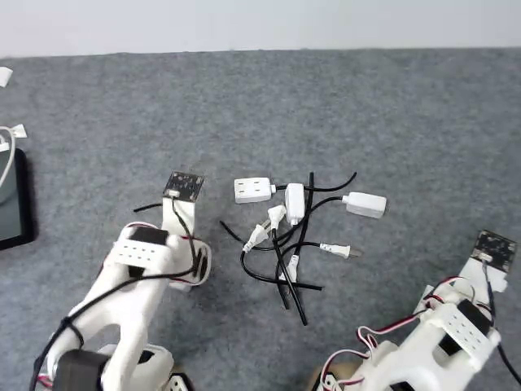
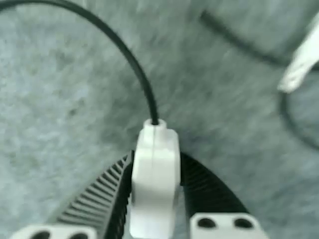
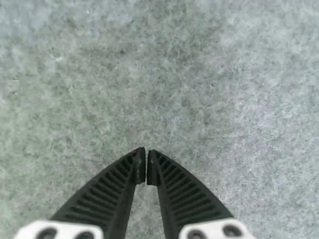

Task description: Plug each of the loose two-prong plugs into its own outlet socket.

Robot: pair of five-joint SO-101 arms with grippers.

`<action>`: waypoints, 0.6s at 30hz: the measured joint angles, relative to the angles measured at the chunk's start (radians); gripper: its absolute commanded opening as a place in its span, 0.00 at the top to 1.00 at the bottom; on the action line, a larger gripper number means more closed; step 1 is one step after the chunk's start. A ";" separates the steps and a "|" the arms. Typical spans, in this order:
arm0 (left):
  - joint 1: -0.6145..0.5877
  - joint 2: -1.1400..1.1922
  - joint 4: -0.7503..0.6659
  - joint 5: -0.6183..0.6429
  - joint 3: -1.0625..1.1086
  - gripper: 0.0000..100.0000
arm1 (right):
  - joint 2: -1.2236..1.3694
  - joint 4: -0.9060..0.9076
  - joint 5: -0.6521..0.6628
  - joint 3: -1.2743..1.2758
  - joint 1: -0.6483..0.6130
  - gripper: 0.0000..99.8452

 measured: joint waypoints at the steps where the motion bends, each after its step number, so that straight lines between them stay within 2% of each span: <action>1: -0.023 0.012 0.003 -0.043 0.000 0.79 | 0.000 0.000 0.000 0.000 0.000 0.99; 5: -0.110 0.017 0.009 -0.166 0.000 0.72 | 0.000 0.000 0.000 0.000 0.000 0.99; 10: -0.121 -0.035 0.058 -0.222 0.000 0.72 | 0.000 0.000 0.000 0.000 0.000 0.99; 15: -0.133 -0.210 0.129 -0.238 0.000 0.72 | 0.000 0.000 0.000 0.000 0.000 0.99; 18: -0.147 -0.338 0.186 -0.241 0.000 0.78 | 0.000 0.000 0.000 0.000 0.000 0.99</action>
